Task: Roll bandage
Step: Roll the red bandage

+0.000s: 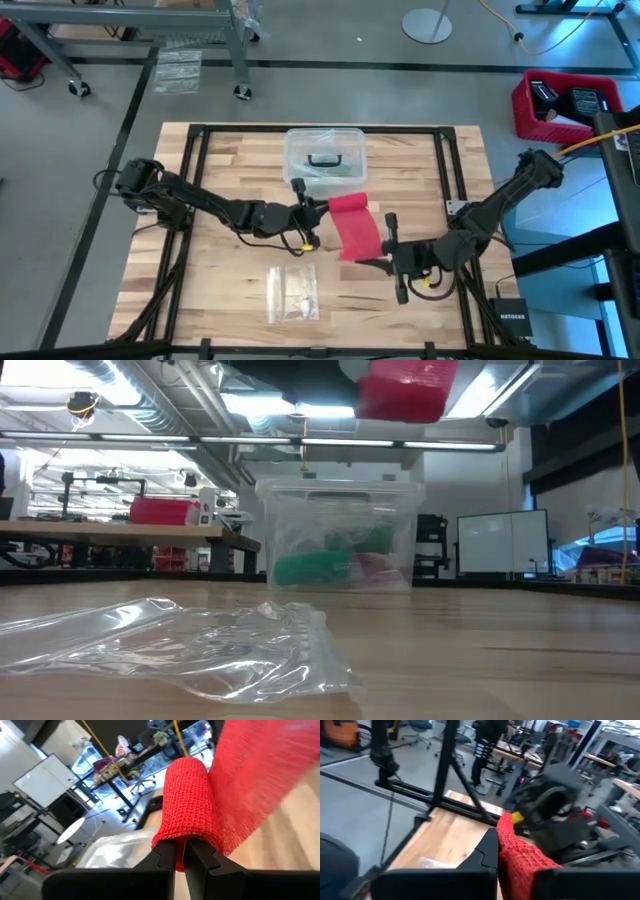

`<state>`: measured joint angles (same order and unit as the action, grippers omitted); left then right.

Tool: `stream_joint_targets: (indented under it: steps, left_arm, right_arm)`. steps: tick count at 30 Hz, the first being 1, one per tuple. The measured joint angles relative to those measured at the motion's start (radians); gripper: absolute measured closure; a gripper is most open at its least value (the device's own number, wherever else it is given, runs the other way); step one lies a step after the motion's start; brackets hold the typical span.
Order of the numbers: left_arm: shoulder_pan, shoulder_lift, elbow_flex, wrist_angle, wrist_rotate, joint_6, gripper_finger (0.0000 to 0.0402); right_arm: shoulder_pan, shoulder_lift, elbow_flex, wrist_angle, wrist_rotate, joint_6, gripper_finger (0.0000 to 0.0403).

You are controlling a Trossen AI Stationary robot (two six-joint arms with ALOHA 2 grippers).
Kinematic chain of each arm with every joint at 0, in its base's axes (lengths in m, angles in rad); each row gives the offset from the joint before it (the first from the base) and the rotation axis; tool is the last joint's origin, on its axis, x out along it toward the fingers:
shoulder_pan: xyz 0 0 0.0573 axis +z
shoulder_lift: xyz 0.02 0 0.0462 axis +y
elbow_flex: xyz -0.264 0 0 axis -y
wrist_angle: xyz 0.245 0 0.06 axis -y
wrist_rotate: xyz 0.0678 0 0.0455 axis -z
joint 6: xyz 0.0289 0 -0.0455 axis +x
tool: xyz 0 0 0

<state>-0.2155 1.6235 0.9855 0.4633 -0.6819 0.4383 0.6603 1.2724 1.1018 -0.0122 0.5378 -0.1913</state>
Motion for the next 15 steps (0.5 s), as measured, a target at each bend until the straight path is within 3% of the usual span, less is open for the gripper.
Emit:
stream_joint_targets:
  steps: [15]
  left_arm:
    - [-0.120,0.060,0.000,0.018,0.067,-0.142,0.0391]
  right_arm:
    - [-0.238,0.000,0.105,-0.098,-0.003,-0.079,0.0399]
